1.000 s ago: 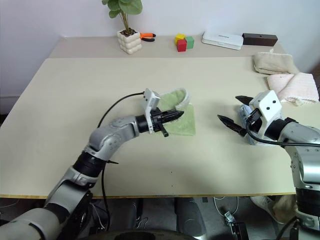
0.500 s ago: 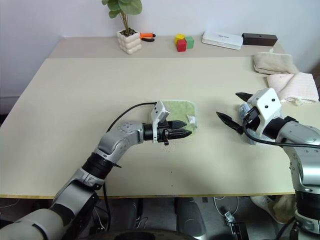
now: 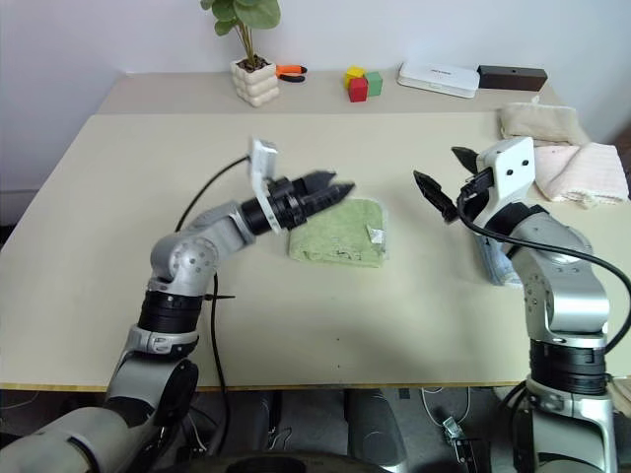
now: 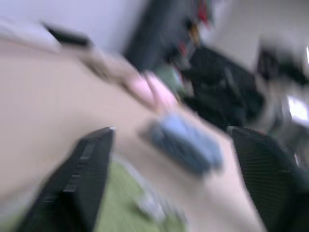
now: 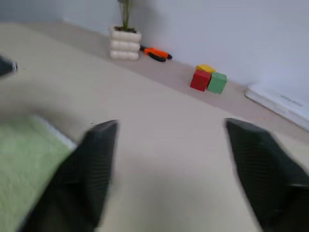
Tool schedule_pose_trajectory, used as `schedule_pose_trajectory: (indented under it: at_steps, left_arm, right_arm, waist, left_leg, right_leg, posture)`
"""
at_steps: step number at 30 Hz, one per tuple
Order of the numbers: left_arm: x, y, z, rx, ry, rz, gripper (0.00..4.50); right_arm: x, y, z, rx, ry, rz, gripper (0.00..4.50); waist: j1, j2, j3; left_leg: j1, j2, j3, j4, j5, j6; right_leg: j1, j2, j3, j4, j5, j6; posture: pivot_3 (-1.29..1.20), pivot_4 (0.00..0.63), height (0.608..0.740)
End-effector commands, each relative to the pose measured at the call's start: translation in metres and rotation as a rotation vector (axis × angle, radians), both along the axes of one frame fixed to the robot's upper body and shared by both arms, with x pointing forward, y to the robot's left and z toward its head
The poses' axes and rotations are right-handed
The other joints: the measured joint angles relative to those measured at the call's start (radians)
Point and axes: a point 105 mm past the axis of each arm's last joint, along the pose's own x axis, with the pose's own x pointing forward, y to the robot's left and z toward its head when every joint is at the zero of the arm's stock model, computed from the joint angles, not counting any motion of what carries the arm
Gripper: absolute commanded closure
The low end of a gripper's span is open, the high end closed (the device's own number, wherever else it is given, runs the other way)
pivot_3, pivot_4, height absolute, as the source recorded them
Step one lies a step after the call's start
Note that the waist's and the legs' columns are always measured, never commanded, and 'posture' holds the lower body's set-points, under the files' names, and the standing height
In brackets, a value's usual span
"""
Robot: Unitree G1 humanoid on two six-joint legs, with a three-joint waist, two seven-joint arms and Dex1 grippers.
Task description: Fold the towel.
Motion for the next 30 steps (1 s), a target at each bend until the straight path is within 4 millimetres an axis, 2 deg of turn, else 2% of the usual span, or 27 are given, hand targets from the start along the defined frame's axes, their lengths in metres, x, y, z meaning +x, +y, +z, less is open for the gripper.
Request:
schedule_pose_trajectory:
  at_steps: [1, 4, 7, 10, 12, 14, 18, 20, 22, 25, 28, 30]
  left_arm:
    - [0.016, 0.012, 0.004, -0.055, 0.014, 0.146, 2.98]
    - [0.018, 0.006, -0.002, -0.066, 0.035, 0.172, 4.48]
    - [0.023, -0.005, -0.017, -0.043, 0.060, 0.221, 4.50]
    - [0.023, -0.012, -0.024, -0.032, 0.068, 0.223, 4.50]
    - [0.019, -0.022, -0.038, 0.028, 0.078, 0.203, 4.50]
    - [0.020, -0.024, -0.046, 0.059, 0.084, 0.226, 4.50]
    - [0.024, -0.023, -0.084, 0.208, 0.131, 0.261, 4.50]
    - [0.028, -0.017, -0.094, 0.234, 0.145, 0.294, 4.50]
    - [0.030, -0.012, -0.099, 0.229, 0.177, 0.308, 4.50]
    - [0.031, -0.007, -0.103, 0.256, 0.164, 0.315, 4.50]
    - [0.034, 0.005, -0.102, 0.251, 0.156, 0.339, 4.50]
    - [0.033, 0.009, -0.098, 0.231, 0.138, 0.321, 3.96]
  right_arm:
    - [-0.001, 0.025, 0.015, 0.091, -0.066, -0.005, 2.89]
    - [-0.001, 0.047, 0.004, 0.146, -0.057, -0.031, 4.45]
    - [0.002, 0.064, -0.015, 0.167, -0.028, -0.110, 4.49]
    - [0.002, 0.072, -0.024, 0.190, -0.008, -0.145, 4.49]
    - [0.002, 0.078, -0.037, 0.153, 0.013, -0.166, 4.49]
    - [0.003, 0.081, -0.047, 0.147, 0.027, -0.177, 4.49]
    - [0.007, 0.085, -0.091, 0.092, 0.100, -0.222, 4.49]
    - [0.009, 0.080, -0.113, 0.027, 0.128, -0.252, 4.49]
    - [0.010, 0.076, -0.126, 0.000, 0.142, -0.261, 4.49]
    - [0.010, 0.067, -0.132, 0.019, 0.151, -0.277, 4.49]
    - [0.010, 0.060, -0.123, 0.036, 0.126, -0.261, 4.49]
    - [0.010, 0.057, -0.117, 0.064, 0.119, -0.246, 3.96]
  waist:
    - [-0.001, 0.000, 0.000]
    - [0.000, 0.000, 0.000]
    - [0.003, 0.000, 0.000]
    - [0.003, 0.000, 0.000]
    - [0.001, 0.000, 0.000]
    - [-0.001, 0.000, 0.000]
    - [-0.004, 0.000, 0.000]
    - [-0.004, 0.000, 0.000]
    - [-0.003, 0.000, 0.000]
    - [-0.003, 0.000, -0.001]
    - [-0.003, 0.000, -0.001]
    - [-0.004, 0.000, -0.001]
  left_leg:
    - [0.000, 0.000, 0.000, 0.000, 0.000, 0.000]
    - [0.000, 0.000, 0.000, 0.000, 0.000, 0.000]
    - [-0.001, 0.000, 0.000, 0.000, 0.000, 0.000]
    - [-0.001, 0.000, 0.000, 0.000, 0.000, 0.000]
    - [-0.001, 0.000, 0.000, 0.000, 0.000, 0.000]
    - [-0.001, 0.000, 0.000, 0.000, 0.000, 0.000]
    - [0.000, 0.000, 0.000, 0.000, 0.000, 0.000]
    - [0.000, 0.000, 0.000, -0.001, 0.000, 0.000]
    - [0.000, 0.000, 0.000, 0.000, 0.000, 0.000]
    - [0.001, 0.000, 0.000, 0.000, 0.000, 0.000]
    - [0.001, 0.000, 0.000, 0.000, 0.000, 0.000]
    - [0.001, 0.000, 0.000, 0.000, 0.000, 0.000]
  right_leg:
    - [0.000, 0.000, 0.000, 0.000, 0.000, 0.000]
    - [-0.001, 0.000, 0.000, 0.001, 0.000, 0.000]
    - [-0.001, 0.000, 0.000, 0.001, 0.000, 0.000]
    - [-0.001, -0.001, 0.000, 0.000, 0.000, 0.000]
    - [-0.001, 0.000, 0.000, 0.001, 0.000, 0.000]
    - [-0.001, 0.000, 0.000, 0.001, 0.000, 0.000]
    - [-0.001, 0.000, 0.000, 0.001, 0.000, 0.000]
    - [-0.001, 0.000, 0.000, 0.001, 0.000, 0.000]
    - [-0.001, 0.000, 0.000, 0.001, 0.000, 0.000]
    - [0.000, 0.000, 0.000, 0.001, 0.000, 0.000]
    - [0.000, 0.000, 0.000, 0.001, 0.000, 0.000]
    - [0.000, 0.000, 0.000, 0.001, 0.000, 0.000]
  posture:
    - [0.00, 0.150, 0.740]
    - [0.00, 0.150, 0.740]
    - [0.00, 0.150, 0.740]
    - [0.00, 0.150, 0.740]
    - [0.00, 0.150, 0.740]
    - [0.00, 0.150, 0.740]
    - [0.00, 0.150, 0.740]
    - [0.00, 0.150, 0.740]
    - [0.00, 0.150, 0.740]
    - [0.00, 0.150, 0.740]
    - [0.00, 0.150, 0.740]
    - [0.00, 0.150, 0.740]
